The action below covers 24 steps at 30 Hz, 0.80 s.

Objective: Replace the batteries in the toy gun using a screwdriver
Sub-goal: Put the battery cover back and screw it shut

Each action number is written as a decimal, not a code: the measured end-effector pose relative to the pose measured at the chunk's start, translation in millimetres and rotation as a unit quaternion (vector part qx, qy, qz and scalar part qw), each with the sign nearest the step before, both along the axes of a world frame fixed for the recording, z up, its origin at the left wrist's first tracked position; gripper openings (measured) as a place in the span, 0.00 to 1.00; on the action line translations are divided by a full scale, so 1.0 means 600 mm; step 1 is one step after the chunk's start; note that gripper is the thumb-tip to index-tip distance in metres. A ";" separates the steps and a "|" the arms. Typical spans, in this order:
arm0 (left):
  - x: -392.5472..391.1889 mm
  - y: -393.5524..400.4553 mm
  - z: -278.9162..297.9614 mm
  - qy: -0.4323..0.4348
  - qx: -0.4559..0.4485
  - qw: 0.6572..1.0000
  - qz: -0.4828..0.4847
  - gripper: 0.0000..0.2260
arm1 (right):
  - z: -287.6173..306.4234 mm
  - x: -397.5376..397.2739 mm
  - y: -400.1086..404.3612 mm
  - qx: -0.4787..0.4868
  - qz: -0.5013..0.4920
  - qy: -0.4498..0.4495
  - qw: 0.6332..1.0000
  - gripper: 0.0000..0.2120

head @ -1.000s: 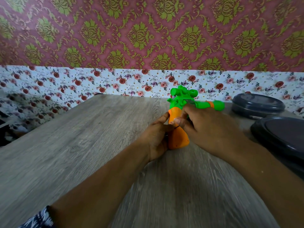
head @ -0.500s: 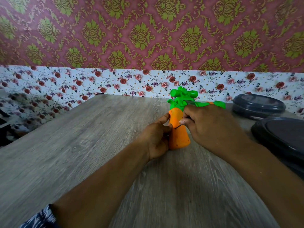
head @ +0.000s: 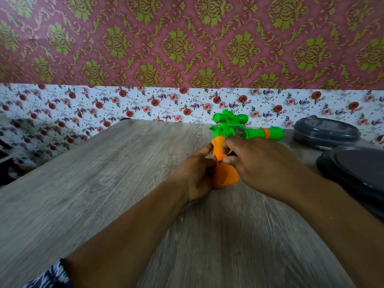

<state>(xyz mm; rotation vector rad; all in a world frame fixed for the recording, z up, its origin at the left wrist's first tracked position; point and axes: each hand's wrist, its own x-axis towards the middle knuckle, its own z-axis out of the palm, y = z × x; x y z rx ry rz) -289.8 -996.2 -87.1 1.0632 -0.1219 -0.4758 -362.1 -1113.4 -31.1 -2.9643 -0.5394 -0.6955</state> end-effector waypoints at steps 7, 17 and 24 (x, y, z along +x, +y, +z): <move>0.003 -0.001 -0.004 -0.004 -0.001 1.000 -0.003 0.22 | -0.011 0.014 -0.008 0.047 0.037 -0.004 0.998 0.03; 0.003 -0.004 -0.007 -0.011 -0.002 1.000 0.003 0.22 | -0.016 0.023 -0.013 0.133 0.012 -0.046 0.990 0.09; 0.006 -0.004 -0.008 0.002 -0.012 1.000 0.010 0.22 | -0.015 0.017 -0.002 0.069 -0.085 -0.028 0.994 0.23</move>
